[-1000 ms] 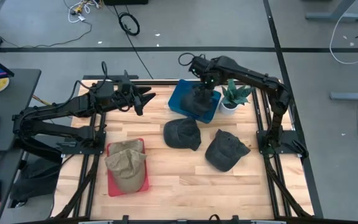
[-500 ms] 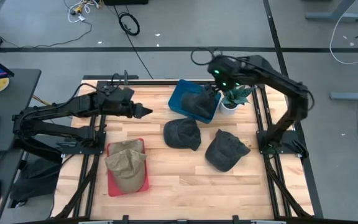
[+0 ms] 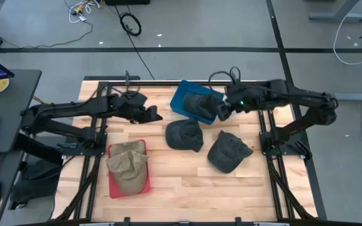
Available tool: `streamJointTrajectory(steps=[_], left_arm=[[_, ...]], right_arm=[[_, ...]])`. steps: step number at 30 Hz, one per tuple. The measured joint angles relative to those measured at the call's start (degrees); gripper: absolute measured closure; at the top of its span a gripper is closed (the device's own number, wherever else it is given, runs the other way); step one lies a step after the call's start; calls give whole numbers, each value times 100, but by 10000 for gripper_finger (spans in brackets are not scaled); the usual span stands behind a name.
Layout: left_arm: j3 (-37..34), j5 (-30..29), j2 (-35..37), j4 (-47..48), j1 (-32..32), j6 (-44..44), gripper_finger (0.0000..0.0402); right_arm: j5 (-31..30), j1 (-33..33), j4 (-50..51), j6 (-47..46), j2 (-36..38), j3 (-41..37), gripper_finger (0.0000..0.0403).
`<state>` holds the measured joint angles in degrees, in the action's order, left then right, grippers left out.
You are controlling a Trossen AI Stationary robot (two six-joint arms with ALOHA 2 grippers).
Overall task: Pick & Place hat
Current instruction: Put the left black cap into the blue bin
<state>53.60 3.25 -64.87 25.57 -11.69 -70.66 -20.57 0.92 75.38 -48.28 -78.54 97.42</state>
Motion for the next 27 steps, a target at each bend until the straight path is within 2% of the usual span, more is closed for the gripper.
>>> streamJointTrajectory(steps=[7, 14, 20, 27], left_arm=[[0, 6, -867, -175, 24, -379, 181], [0, -47, -1688, -411, 42, -737, 181], [0, -37, -2269, -516, 42, -873, 181], [-2, 211, -2742, -502, 42, -872, 181]], right_arm=[[1, -508, -1521, -335, 685, -1339, 108], [59, -855, -2942, -183, 1123, -2210, 108], [65, -894, -3783, -47, 1316, -2587, 108], [216, -894, -4053, 136, 1379, -2627, 108]])
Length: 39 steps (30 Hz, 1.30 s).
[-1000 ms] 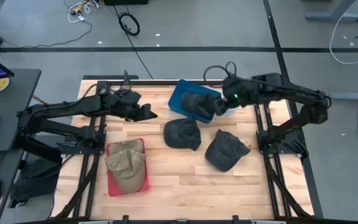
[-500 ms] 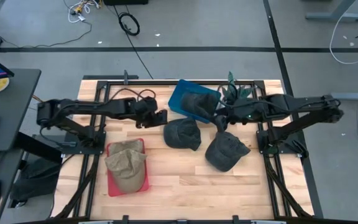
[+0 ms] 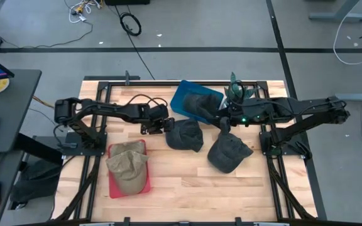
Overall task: Pick & Place hat
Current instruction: Put the left black cap into the blue bin
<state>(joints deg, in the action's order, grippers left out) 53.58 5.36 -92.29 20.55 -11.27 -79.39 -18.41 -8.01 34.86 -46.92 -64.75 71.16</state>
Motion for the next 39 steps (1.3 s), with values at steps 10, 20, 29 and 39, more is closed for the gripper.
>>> streamJointTrajectory(steps=[10, 20, 29, 39], left_arm=[[1, 58, -437, -248, -13, 324, 181], [-296, 231, -663, -1000, -13, 342, 181], [-953, 234, -665, -2611, -2, 50, 210], [-1078, 88, -652, -3000, 92, 210, 378]], right_arm=[[151, 2, -119, 111, 7, 0, 108], [150, 4, -247, 114, 4, 0, 108], [142, 4, -339, 111, 4, -2, 108], [-16, 4, -365, 94, 4, -2, 108]])
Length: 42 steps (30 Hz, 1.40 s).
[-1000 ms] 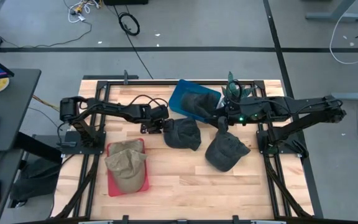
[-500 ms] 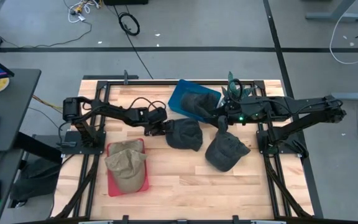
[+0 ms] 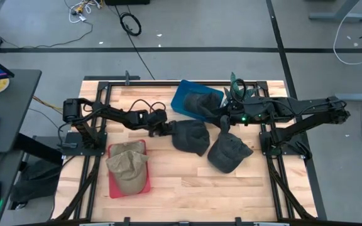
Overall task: Pick & Place hat
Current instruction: Put the left black cap into the blue bin
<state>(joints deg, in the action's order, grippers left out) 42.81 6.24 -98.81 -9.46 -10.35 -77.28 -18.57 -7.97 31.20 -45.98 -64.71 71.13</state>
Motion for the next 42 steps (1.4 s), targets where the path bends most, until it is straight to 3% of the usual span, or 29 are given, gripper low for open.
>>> streamJointTrajectory(steps=[12, 30, 42], left_arm=[[-15, 696, 364, -661, 61, 121, 389], [-11, 427, 2695, -675, -357, 1307, 390], [-9, 283, 3863, -696, -754, 1921, 390]], right_arm=[[-49, 15, 4, -3, -2, 0, 108], [125, 39, 40, -88, 21, 0, 108], [131, 541, 885, -984, 862, 2, 108]])
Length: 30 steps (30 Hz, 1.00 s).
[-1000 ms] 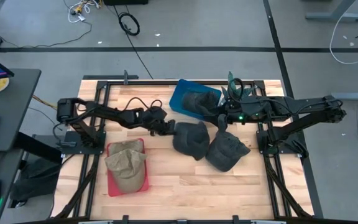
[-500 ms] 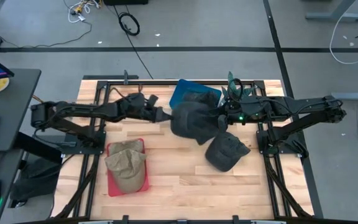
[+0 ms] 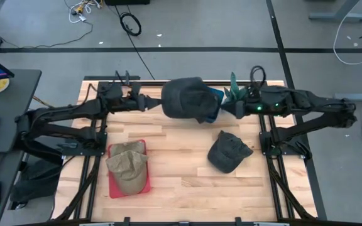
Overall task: Pick & Place hat
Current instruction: Put the left black cap into the blue bin
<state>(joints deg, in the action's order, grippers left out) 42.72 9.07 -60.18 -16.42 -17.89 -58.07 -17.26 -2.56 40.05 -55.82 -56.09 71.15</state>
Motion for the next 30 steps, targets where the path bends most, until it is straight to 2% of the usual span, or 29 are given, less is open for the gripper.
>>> streamJointTrajectory(steps=[4, 8, 10, 13, 19, 26, 30], left_arm=[[2, 22, 246, -3, -6, 29, 390], [2, 262, 384, -223, -6, 24, 390], [4, 350, 382, -499, 2, 10, 390], [4, 468, 380, -881, 5, -75, 390], [4, 670, 378, -982, 5, -104, 390], [4, 729, 360, -984, 5, -121, 390], [4, 731, 360, -986, 5, -82, 390]], right_arm=[[19, 214, 181, 42, 243, 1, 106], [207, 380, 109, 338, 336, 1, 88], [626, 533, -35, 486, 331, 1, 72], [1563, 855, -422, 611, 259, 1, 47], [2116, 1287, -1419, 1021, -66, 1, 13], [3352, 1588, -2754, 833, -542, 1, 12], [3875, 1641, -3119, 631, -821, 1, 18]])
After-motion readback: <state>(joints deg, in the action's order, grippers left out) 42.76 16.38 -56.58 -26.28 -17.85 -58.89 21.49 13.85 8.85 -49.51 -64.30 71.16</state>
